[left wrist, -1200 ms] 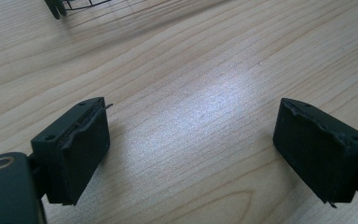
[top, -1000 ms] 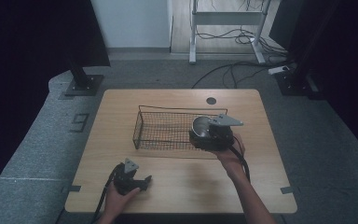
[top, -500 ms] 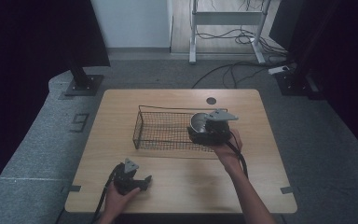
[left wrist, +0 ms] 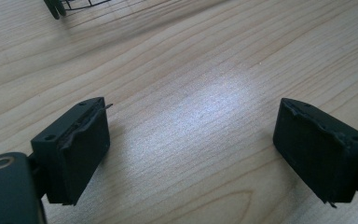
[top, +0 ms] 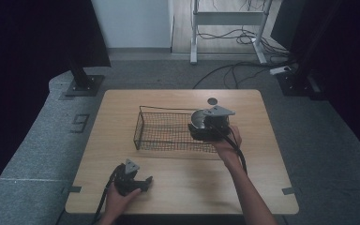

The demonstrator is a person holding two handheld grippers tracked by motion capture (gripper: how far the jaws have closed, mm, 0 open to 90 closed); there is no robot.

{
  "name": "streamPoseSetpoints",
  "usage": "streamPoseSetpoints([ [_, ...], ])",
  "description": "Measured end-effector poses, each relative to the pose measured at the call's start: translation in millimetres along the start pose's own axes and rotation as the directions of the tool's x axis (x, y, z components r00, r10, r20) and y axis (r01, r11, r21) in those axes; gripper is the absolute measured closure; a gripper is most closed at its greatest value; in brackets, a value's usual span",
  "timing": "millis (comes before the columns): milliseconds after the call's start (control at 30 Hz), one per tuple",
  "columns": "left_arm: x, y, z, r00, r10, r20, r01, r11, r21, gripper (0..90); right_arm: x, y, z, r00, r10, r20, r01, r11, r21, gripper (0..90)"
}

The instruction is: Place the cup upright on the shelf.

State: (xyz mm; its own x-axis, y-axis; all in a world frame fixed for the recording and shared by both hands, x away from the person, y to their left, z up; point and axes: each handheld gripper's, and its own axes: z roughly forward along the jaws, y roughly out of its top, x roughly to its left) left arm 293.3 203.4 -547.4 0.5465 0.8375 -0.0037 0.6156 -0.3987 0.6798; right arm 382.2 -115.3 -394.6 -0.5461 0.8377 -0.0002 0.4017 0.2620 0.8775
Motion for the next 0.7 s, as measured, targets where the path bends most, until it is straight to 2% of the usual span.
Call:
streamPoseSetpoints([
  [700, -0.1, 0.0, 0.1, 1.0000, -0.001, 0.001, 0.001, 1.0000, -0.001, 10.6, -12.6, 2.3, 23.0, 0.9996, 0.017, 0.023, -0.018, 0.999, 0.040, 18.2],
])
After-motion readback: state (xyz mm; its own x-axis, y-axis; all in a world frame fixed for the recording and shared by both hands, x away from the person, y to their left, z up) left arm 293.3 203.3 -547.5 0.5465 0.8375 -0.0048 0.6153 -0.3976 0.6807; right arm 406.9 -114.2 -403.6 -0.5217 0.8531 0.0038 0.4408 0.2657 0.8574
